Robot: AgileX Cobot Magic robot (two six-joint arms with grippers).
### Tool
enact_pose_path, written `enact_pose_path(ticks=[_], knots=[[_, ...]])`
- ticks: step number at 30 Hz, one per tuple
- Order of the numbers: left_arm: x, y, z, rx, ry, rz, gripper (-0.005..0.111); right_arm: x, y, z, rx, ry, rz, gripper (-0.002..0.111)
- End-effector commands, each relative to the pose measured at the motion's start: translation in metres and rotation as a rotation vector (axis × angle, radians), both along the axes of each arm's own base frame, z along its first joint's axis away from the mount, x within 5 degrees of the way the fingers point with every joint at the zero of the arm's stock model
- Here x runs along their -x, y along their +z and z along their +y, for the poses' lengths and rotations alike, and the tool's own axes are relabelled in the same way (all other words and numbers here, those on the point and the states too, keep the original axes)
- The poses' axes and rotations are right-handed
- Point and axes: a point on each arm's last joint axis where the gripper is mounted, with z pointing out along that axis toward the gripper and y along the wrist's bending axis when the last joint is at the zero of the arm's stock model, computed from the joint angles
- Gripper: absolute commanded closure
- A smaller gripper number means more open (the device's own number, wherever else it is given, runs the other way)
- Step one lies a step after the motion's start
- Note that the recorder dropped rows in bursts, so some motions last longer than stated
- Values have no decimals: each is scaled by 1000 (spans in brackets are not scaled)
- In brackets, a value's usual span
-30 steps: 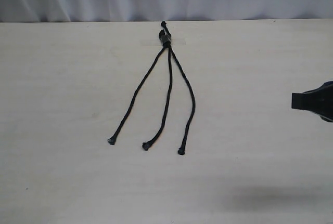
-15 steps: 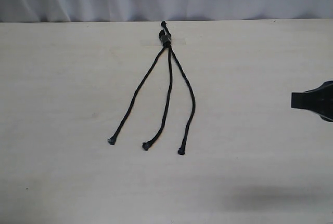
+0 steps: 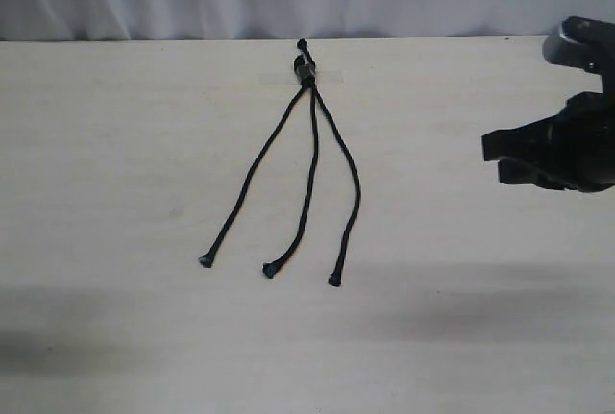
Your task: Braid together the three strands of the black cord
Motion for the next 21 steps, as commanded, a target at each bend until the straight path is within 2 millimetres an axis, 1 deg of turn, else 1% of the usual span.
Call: enact_pose_path(ticks=[1, 3, 5, 10, 11, 14, 15, 16, 20, 21], knots=[[-28, 1, -4, 72, -29, 29, 107, -24, -13, 14, -37, 73, 86, 104], [-38, -2, -6, 115, -46, 35, 107, -34, -20, 27, -23, 120, 106, 104], [-48, -5, -10, 157, -80, 37, 107, -42, -24, 45, -18, 168, 120, 104], [-59, -14, -13, 189, -111, 35, 107, -60, -33, 87, -12, 265, 118, 104], [-61, -16, -16, 185, -120, 31, 107, -70, -38, 102, -11, 294, 121, 104], [-66, -20, -30, 175, -169, 21, 107, -87, -46, 118, -4, 305, 138, 104], [-67, -20, -34, 170, -187, 13, 107, -94, -46, 122, 6, 308, 141, 104], [-69, -20, -46, 144, -241, -14, 107, -107, -51, 128, 47, 318, 168, 104], [-71, -19, -63, 111, -315, -50, 107, -129, -64, 141, 137, 335, 214, 104], [-70, -19, -65, 110, -325, -53, 107, -138, -71, 149, 165, 332, 244, 104]])
